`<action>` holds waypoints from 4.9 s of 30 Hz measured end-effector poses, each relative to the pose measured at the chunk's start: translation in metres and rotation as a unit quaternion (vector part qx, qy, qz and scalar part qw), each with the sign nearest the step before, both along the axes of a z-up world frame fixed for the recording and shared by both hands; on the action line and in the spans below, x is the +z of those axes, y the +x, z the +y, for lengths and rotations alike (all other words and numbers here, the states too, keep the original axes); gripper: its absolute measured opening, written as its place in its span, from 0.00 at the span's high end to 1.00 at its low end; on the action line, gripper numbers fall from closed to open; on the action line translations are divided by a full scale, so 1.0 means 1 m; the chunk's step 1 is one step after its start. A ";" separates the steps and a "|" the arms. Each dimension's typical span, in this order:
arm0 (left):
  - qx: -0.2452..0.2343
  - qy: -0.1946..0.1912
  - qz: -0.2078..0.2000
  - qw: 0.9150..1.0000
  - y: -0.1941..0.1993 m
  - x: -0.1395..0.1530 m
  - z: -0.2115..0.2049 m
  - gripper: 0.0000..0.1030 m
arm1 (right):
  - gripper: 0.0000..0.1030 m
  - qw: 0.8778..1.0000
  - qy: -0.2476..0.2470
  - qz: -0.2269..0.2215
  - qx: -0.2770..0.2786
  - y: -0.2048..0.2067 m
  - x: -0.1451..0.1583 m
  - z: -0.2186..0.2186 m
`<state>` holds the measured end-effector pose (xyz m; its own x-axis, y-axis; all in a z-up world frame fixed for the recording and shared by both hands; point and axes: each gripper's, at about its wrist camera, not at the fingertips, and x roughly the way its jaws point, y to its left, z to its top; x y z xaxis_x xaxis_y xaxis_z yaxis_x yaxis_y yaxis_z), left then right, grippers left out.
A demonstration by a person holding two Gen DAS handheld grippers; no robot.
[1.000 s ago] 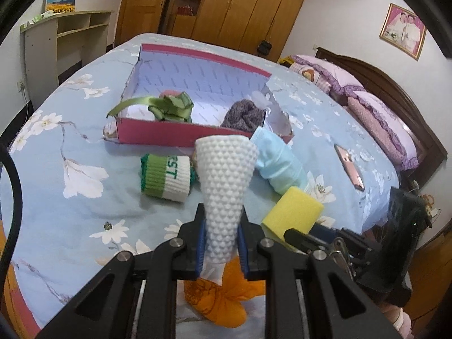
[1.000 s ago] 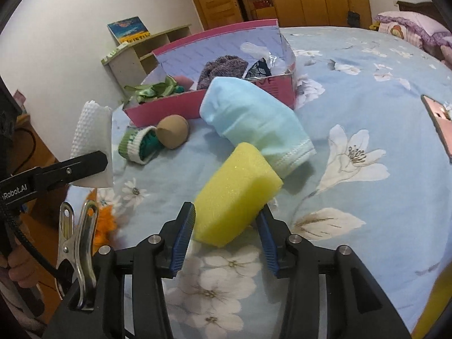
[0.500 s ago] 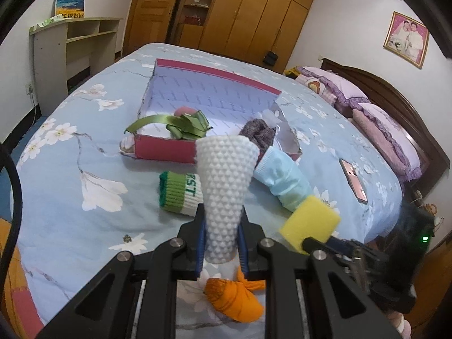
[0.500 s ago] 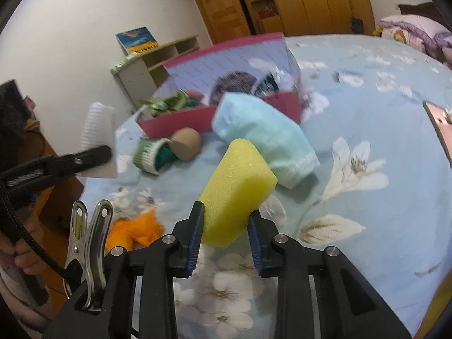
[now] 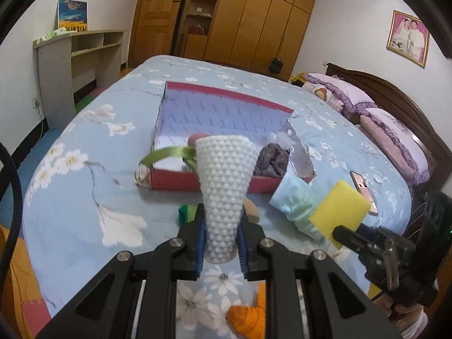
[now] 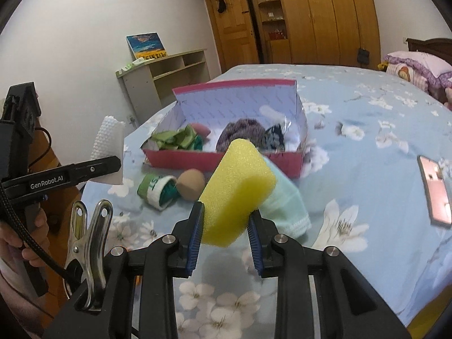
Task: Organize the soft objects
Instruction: 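Carry the white cone and the yellow sponge toward the pink box with both tools, then open the left tool to drop the cone while the right tool lowers the sponge, then open the right tool to release the yellow sponge into the box, then grasp the light blue fabric pouch beside the box with the right tool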
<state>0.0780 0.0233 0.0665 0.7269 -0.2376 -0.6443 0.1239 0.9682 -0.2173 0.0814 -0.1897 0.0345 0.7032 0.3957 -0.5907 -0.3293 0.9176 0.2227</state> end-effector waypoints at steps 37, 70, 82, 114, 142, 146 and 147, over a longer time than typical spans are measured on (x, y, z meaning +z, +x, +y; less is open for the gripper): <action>0.030 0.087 -0.005 0.996 0.144 -0.023 0.001 0.80 | 0.70 0.996 -0.072 -0.018 -0.047 0.105 0.030 0.004; 0.022 0.084 0.014 0.996 0.161 -0.042 0.005 0.46 | 0.70 0.994 -0.076 0.046 -0.062 0.210 -0.022 0.011; 0.026 0.079 0.007 0.997 0.158 -0.034 0.005 0.46 | 0.53 0.995 -0.076 0.024 -0.059 0.201 -0.013 0.012; 0.015 0.084 -0.006 0.996 0.085 -0.001 0.002 0.46 | 0.42 0.998 -0.052 -0.021 -0.033 0.117 0.030 0.013; 0.010 0.049 0.035 0.998 0.043 -0.044 -0.004 0.46 | 0.42 0.998 -0.052 0.027 -0.004 0.055 -0.020 -0.001; 0.007 0.054 0.042 0.998 0.044 -0.054 -0.007 0.46 | 0.42 0.998 -0.061 0.034 -0.007 0.057 -0.031 -0.001; 0.007 0.054 0.043 0.998 0.045 -0.055 -0.007 0.46 | 0.42 0.998 -0.061 0.035 -0.008 0.057 -0.033 -0.001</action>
